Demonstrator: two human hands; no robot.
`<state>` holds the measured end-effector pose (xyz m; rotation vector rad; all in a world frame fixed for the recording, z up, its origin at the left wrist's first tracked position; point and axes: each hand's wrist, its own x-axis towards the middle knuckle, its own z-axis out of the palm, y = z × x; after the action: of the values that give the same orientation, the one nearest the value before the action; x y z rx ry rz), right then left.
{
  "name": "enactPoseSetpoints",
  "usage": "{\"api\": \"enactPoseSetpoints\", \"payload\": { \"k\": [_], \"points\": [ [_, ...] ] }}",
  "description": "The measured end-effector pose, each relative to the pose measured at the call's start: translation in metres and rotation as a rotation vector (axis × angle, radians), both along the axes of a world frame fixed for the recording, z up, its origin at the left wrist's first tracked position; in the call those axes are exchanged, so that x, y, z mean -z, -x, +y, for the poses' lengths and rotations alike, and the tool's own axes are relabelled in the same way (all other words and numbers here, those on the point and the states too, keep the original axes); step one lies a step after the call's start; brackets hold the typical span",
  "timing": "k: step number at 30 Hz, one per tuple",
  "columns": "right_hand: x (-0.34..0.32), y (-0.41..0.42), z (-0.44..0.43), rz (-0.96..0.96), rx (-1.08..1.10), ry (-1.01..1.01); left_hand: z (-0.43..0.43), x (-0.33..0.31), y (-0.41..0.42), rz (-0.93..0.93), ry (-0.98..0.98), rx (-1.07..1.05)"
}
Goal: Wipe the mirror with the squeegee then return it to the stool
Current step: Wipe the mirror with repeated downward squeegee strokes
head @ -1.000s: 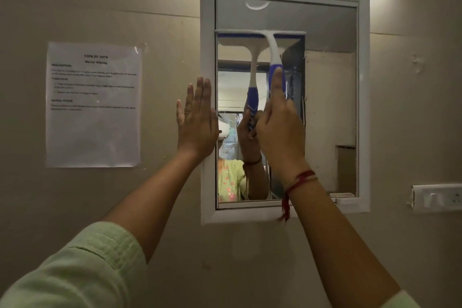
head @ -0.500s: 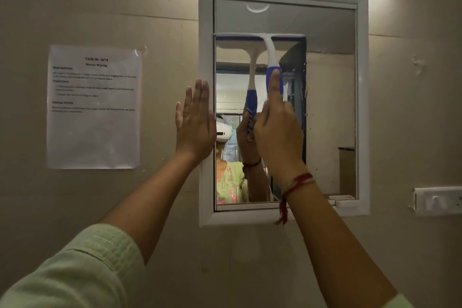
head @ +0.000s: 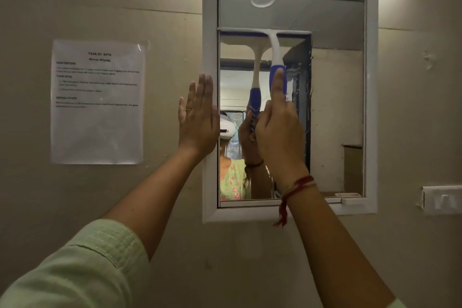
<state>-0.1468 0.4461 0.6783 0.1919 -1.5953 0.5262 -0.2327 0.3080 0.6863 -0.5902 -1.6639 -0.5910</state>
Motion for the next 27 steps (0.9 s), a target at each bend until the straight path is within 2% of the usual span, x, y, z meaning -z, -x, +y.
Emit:
{"api": "enactPoseSetpoints", "payload": {
  "k": [7,14,21,27],
  "points": [
    [0.063,-0.007,-0.005,-0.054,-0.016,-0.007,-0.001,0.001,0.001,-0.002,-0.001,-0.003],
    [0.014,-0.005,-0.003,-0.01,0.012,0.001,0.0,0.001,0.0,-0.008,-0.009,-0.003],
    [0.079,-0.017,-0.009,-0.047,-0.045,-0.011,-0.001,0.001,0.0,-0.016,-0.013,0.007],
    [0.033,-0.008,-0.005,-0.01,-0.011,0.011,-0.001,0.001,0.0,-0.016,-0.019,-0.003]
  ]
}}
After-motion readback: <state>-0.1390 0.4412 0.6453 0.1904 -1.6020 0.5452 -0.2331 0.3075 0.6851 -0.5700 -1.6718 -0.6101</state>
